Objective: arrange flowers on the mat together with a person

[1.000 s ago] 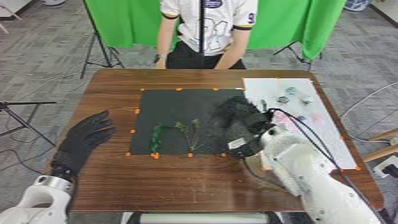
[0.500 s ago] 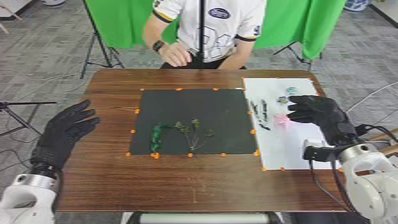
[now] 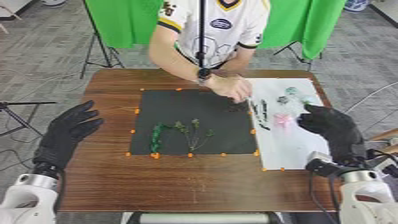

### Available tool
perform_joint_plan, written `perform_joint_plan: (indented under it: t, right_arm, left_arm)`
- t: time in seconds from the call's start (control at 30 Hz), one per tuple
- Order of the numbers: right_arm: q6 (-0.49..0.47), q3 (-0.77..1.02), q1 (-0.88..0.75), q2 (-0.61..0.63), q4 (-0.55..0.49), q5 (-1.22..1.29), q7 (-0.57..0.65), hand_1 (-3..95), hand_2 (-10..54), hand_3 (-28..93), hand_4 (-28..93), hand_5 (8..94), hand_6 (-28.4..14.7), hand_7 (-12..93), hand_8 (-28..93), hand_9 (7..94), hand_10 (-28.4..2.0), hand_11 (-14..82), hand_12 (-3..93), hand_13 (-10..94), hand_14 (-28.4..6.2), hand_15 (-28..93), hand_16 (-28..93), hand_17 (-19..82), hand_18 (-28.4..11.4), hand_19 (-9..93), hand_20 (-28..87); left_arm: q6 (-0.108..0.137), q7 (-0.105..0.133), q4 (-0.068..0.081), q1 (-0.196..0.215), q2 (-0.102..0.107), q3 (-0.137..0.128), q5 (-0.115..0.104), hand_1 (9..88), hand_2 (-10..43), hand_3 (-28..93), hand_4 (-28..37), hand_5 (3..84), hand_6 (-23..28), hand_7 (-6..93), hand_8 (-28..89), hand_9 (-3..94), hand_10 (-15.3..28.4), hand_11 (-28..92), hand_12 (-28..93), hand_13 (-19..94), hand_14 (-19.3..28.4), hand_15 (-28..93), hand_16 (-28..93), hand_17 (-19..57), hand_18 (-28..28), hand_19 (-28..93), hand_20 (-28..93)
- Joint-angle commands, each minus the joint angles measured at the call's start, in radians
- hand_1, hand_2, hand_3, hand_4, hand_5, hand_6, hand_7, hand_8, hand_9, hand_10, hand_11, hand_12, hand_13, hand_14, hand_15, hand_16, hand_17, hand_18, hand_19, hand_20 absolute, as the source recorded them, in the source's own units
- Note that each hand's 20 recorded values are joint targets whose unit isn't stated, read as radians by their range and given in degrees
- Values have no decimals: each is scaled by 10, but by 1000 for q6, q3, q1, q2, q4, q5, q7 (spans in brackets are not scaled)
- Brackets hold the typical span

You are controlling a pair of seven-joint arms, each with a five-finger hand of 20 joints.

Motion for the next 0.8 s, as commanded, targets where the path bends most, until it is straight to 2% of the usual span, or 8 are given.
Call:
perform_joint_plan:
  t: [0.03,0.13,0.23,0.4,0.5,0.57,0.67,0.8]
  right_arm:
    - [-56,6,-12,-22,-3,-90,30,164,92,838,-270,540,-46,254,-124,555,-166,217,217,463,-141,383,179,157,-209,500,213]
    - [-57,4,3,11,0,-85,26,165,95,837,-269,543,-45,255,-124,564,-165,220,217,470,-141,385,180,157,-210,500,214]
    - [-50,-17,22,3,11,-72,44,165,96,839,-268,547,-44,257,-124,567,-165,223,218,474,-140,387,181,157,-210,497,214]
    - [-101,-26,43,-8,22,-90,43,166,98,839,-268,549,-45,258,-124,569,-166,225,219,477,-141,390,182,157,-210,497,215]
    - [-94,-31,47,-12,23,-84,40,165,99,839,-267,550,-45,257,-124,568,-165,225,219,477,-141,392,182,157,-210,497,216]
    - [-96,-37,44,-25,24,-86,49,165,99,839,-266,550,-46,256,-124,568,-165,225,219,477,-141,392,182,157,-211,496,216]
    - [-116,-34,44,-21,22,-97,54,165,99,840,-267,549,-46,254,-124,566,-165,224,219,476,-142,392,182,156,-211,496,217]
    - [26,-74,50,7,26,-55,-19,164,99,843,-266,548,-45,254,-122,570,-164,226,219,480,-141,395,183,156,-211,496,218]
  left_arm:
    - [-24,-38,8,27,-21,3,16,268,-25,692,-245,331,30,235,-116,299,117,279,175,284,146,395,-21,-54,202,512,87]
    - [-16,-21,20,2,-12,27,8,267,-25,692,-246,330,29,236,-116,299,116,279,175,284,146,396,-21,-55,202,512,87]
    - [-49,-51,19,12,-31,26,21,268,-25,691,-247,331,29,237,-117,299,117,279,175,284,145,397,-22,-56,202,511,87]
    - [-29,-39,27,8,-35,48,13,267,-25,692,-247,330,29,235,-117,300,116,279,174,283,146,398,-22,-57,202,509,86]
    - [-66,-55,30,-9,-32,48,46,268,-24,692,-247,329,29,236,-117,299,116,279,174,283,145,397,-22,-58,202,508,86]
    - [-61,-79,28,6,-44,44,73,268,-23,691,-248,329,29,236,-118,299,116,279,174,282,145,397,-23,-59,202,507,86]
    - [-51,-61,19,49,-64,41,33,267,-23,691,-247,327,28,236,-118,298,116,279,175,281,144,396,-23,-61,201,505,85]
    - [-51,-62,30,21,-51,52,47,267,-23,690,-247,325,28,234,-117,298,116,278,175,280,145,396,-22,-62,201,504,87]
